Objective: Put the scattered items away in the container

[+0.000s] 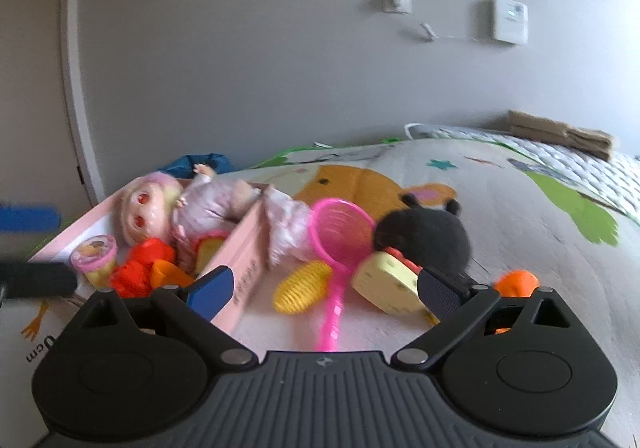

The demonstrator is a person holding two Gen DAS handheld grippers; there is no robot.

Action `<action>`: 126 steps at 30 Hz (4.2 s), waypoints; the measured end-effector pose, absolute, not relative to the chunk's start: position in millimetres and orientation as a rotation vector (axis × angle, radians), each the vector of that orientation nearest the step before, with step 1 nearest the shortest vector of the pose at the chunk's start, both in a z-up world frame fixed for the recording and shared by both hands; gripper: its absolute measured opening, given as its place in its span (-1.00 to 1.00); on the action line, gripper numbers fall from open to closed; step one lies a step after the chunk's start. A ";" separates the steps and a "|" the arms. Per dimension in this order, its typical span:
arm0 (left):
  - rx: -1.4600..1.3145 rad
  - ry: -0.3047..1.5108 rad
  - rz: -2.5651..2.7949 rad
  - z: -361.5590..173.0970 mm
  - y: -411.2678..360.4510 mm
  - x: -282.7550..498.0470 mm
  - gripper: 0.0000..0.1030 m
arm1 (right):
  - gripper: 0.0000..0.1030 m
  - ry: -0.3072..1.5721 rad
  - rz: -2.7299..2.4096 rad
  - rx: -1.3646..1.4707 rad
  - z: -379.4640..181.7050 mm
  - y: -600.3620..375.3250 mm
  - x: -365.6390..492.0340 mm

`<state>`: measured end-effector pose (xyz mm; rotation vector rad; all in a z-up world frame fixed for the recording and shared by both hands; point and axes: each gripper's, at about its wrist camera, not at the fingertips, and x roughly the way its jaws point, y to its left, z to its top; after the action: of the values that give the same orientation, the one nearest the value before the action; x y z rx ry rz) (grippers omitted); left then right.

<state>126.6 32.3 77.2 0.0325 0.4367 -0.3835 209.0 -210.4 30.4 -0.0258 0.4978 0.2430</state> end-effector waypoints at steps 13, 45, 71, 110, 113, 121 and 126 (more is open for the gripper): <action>-0.123 0.623 -0.376 14.6 13.2 95.5 0.94 | 0.71 0.536 0.201 -0.017 18.1 -231.5 212.4; -0.091 0.656 -0.537 80.1 -81.5 258.3 0.17 | 0.14 0.574 0.026 0.348 7.3 -355.7 287.6; -0.163 0.933 -0.561 40.9 -85.5 299.0 0.36 | 0.24 0.732 0.444 0.600 -11.7 -328.5 294.1; -0.129 0.751 -0.466 30.5 46.5 63.4 0.86 | 0.35 0.775 0.491 -0.134 7.3 -194.7 209.4; -0.114 0.773 -0.502 23.3 42.9 57.6 0.87 | 0.36 0.778 0.579 -0.210 11.0 -186.1 165.2; -0.026 0.816 -0.694 16.5 6.2 33.2 0.88 | 0.66 0.660 0.509 -0.164 53.9 -217.5 95.2; -0.036 0.836 -0.776 9.7 -0.3 19.7 0.88 | 0.71 0.621 0.219 -0.018 51.9 -267.0 94.4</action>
<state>19.7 -0.3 9.7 -0.0358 0.8356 -0.7757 94.4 -267.0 51.9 -0.0177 0.6209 0.2193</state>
